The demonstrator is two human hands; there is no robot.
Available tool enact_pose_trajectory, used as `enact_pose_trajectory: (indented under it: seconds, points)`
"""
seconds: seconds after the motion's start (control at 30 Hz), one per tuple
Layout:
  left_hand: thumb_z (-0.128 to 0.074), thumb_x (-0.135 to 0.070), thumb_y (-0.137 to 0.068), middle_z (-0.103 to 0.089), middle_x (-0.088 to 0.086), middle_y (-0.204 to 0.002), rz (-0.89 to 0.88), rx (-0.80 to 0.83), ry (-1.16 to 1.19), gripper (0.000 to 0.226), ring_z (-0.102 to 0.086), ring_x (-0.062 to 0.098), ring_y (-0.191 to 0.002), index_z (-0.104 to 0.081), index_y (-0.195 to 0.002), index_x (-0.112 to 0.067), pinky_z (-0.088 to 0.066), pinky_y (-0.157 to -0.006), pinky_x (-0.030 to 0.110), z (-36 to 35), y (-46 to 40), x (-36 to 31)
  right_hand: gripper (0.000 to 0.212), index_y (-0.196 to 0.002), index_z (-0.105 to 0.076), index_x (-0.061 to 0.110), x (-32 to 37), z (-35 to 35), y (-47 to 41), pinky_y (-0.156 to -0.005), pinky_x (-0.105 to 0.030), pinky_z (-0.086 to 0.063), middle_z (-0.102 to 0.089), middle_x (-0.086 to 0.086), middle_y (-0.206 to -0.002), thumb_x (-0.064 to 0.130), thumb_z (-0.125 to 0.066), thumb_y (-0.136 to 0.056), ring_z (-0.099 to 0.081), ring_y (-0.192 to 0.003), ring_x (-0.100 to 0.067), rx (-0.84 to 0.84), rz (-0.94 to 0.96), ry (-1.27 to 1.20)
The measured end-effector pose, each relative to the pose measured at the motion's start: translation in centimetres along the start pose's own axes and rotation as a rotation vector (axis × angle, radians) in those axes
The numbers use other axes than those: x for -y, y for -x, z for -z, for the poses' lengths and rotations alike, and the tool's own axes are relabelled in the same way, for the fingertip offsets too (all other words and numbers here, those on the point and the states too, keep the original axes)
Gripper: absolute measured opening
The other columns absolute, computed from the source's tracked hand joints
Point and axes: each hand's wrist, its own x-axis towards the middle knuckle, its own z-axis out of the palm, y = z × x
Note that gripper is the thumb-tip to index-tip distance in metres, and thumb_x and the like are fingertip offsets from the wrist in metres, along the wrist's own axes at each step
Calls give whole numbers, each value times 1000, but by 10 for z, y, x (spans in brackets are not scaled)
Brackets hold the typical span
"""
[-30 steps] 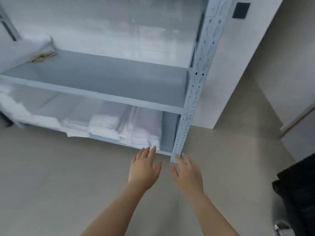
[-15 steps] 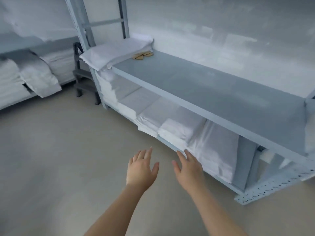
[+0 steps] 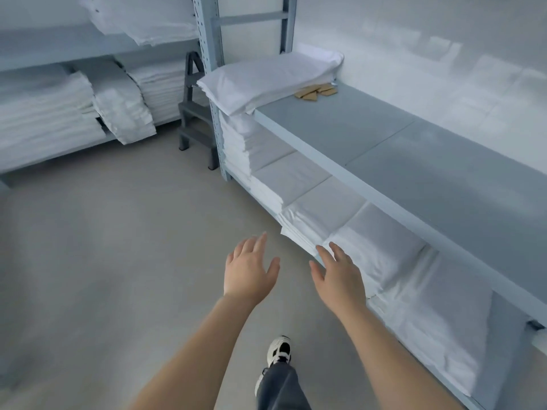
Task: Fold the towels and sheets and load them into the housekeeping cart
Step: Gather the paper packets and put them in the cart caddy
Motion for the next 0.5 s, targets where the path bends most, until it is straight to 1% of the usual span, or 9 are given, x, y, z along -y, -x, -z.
enact_pose_trajectory:
  seconds: [0.2, 0.33, 0.5]
  points:
    - [-41, -49, -95, -35, -4, -151, 29, -7, -36, 64, -27, 18, -141, -23, -151, -24, -23, -113, 35, 3, -129, 17, 45, -140, -45, 23, 12, -9, -135, -105, -37, -34, -35, -7, -152, 41, -39, -99, -39, -134, -25, -8, 41, -7]
    - [-40, -49, -95, -33, -3, -153, 52, 19, -50, 65, -25, 19, -142, -20, -152, -25, -20, -114, 35, 11, -216, 21, 45, -141, -43, 24, 20, -2, -227, -104, -35, -35, -33, -6, -153, 42, -38, -99, -39, -134, -23, 13, 63, 8]
    - [-41, -48, -96, -31, -3, -154, 37, 22, -48, 66, -23, 19, -143, -18, -153, -26, -21, -116, 36, 18, -303, 15, 47, -143, -41, 22, 31, 12, -317, -105, -36, -35, -32, -7, -153, 42, -37, -100, -37, -136, -23, 5, 65, 3]
